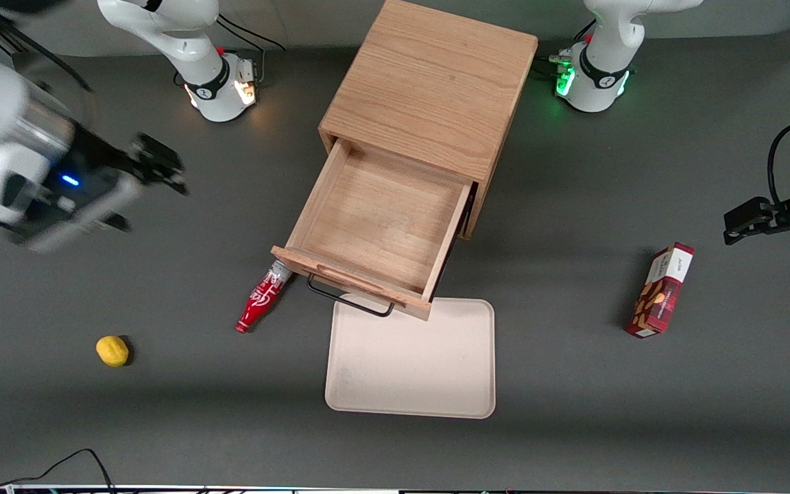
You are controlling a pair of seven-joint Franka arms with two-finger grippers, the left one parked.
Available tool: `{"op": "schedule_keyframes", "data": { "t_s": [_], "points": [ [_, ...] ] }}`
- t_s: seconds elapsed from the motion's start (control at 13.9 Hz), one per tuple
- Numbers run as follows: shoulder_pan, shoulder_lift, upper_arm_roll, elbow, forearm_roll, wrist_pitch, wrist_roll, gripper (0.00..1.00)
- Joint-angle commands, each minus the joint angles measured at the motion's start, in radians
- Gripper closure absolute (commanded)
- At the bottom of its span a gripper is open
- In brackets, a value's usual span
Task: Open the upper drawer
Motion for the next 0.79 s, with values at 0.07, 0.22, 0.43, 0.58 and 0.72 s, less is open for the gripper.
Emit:
{"op": "schedule_keyframes", "data": {
  "t_s": [0.07, 0.22, 0.43, 0.58, 0.72],
  "points": [
    [0.000, -0.250, -0.129, -0.275, 0.010, -0.114, 0.138, 0.00],
    [0.000, -0.420, -0.204, -0.529, 0.026, -0.003, 0.152, 0.00],
    [0.000, -0.614, -0.286, -0.862, 0.061, 0.209, 0.161, 0.00],
    [0.000, -0.608, -0.289, -0.865, 0.061, 0.229, 0.169, 0.00],
    [0.000, -0.539, -0.291, -0.770, 0.066, 0.226, 0.225, 0.00]
  ]
}}
